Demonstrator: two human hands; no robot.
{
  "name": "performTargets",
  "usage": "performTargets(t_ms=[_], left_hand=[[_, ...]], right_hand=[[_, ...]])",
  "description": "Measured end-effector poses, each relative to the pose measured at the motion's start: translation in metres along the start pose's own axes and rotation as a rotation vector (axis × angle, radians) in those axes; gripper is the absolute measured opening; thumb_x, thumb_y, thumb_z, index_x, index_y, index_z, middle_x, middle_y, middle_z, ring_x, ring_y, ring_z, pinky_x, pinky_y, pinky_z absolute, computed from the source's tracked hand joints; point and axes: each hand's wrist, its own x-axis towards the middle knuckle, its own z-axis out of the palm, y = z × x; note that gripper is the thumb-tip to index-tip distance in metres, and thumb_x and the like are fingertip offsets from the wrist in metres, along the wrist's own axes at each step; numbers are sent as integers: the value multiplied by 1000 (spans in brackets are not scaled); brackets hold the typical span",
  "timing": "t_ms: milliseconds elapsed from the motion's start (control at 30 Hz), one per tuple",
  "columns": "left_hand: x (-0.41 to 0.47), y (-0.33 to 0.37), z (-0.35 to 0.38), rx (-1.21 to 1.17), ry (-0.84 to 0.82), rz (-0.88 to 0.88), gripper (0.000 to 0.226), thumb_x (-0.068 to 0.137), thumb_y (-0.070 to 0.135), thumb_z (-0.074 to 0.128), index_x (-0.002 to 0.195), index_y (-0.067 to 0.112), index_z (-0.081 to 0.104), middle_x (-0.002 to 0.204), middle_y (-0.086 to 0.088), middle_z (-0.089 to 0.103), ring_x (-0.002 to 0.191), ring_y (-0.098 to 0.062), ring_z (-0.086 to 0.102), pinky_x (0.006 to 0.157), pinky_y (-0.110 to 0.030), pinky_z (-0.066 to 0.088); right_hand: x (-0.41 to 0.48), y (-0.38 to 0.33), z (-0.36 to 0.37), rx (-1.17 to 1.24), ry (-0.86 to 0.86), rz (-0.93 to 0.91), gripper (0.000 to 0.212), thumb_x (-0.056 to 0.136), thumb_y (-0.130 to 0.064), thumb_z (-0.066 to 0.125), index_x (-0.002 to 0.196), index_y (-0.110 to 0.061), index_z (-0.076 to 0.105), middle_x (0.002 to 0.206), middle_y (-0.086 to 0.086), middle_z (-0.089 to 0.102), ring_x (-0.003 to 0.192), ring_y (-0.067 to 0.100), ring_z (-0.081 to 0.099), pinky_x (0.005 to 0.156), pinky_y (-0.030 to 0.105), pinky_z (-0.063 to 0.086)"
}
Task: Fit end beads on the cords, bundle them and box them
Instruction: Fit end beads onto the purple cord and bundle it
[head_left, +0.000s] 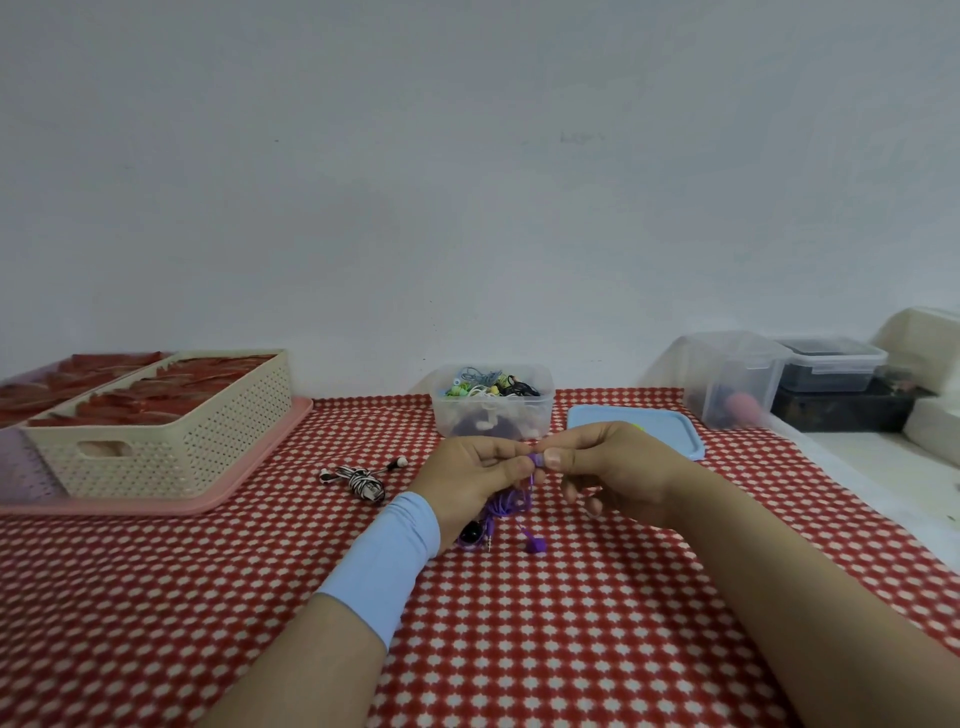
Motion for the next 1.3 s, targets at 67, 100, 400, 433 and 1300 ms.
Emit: performTargets(t_ms=[67,100,400,433,1300], left_hand=[[-1,1,1,-48,-32,-14,15,88,7,67,99,12,75,95,-11,76,93,-21,72,89,-36,56],[-2,1,1,-72,-44,-21,15,89,6,66,100,11,75,94,-11,76,92,-20,72,86,-33,57],[-1,2,4,0,73,16,11,91,13,66,98,16,75,92,-3,77,90,-13,73,83,-26,56],[0,2,4,41,96,31,10,91,14,67,97,17,75,91,-2,78,91,-13,73,85,-26,56],[0,-1,-1,108,113,41,15,90,16,69,104,16,76,93,1,78,93,-12,73,89,-27,57]], right_hand=[[1,1,-1,2,-27,-2,17,75,-22,73,86,-12,81,85,10,73,54,12,56,41,21,37],[1,2,-1,10,-38,-4,15,76,-22,73,85,-12,81,84,9,73,53,11,56,41,20,37],[2,2,3,-13,133,-77,17,79,-22,80,91,-10,81,85,17,73,57,20,58,54,31,43],[2,1,4,-27,155,-91,14,83,-18,79,93,-9,81,86,16,74,57,19,60,52,31,44],[-4,-5,4,-19,57,-49,36,73,-26,75,103,-7,80,93,13,76,57,14,57,44,28,44]])
